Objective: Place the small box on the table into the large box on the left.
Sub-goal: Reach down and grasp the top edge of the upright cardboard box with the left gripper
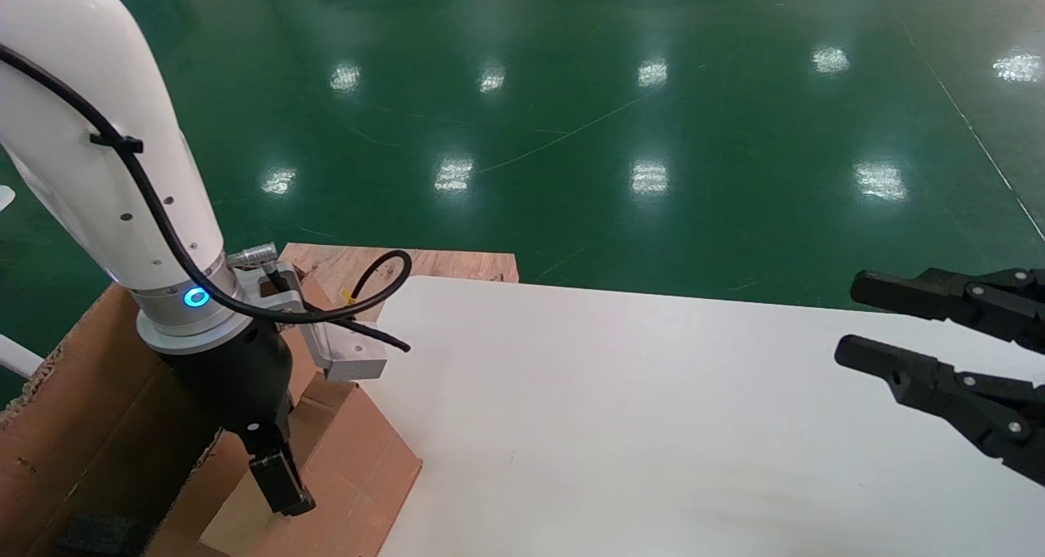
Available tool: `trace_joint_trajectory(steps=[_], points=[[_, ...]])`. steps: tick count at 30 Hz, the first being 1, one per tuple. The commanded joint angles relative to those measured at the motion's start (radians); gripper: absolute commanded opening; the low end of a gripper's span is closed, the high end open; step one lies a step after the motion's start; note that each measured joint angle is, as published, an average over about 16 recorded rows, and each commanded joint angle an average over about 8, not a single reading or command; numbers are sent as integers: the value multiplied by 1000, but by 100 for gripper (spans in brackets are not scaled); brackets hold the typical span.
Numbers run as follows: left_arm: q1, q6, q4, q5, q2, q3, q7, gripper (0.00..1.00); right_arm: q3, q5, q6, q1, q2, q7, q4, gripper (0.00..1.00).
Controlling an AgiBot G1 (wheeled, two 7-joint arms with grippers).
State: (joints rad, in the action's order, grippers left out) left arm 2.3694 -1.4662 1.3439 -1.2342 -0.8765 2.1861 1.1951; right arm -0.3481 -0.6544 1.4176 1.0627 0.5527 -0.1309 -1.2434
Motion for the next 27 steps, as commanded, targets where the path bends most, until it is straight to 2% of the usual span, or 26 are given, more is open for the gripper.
trace_joint_trajectory(steps=[1, 27], points=[[0, 0, 0, 0, 0, 0, 0, 0, 0, 0, 0, 0, 0, 0, 0, 100], [10, 6, -25, -5, 1, -3, 0, 0, 0, 0, 0, 0, 0, 0, 0, 100]])
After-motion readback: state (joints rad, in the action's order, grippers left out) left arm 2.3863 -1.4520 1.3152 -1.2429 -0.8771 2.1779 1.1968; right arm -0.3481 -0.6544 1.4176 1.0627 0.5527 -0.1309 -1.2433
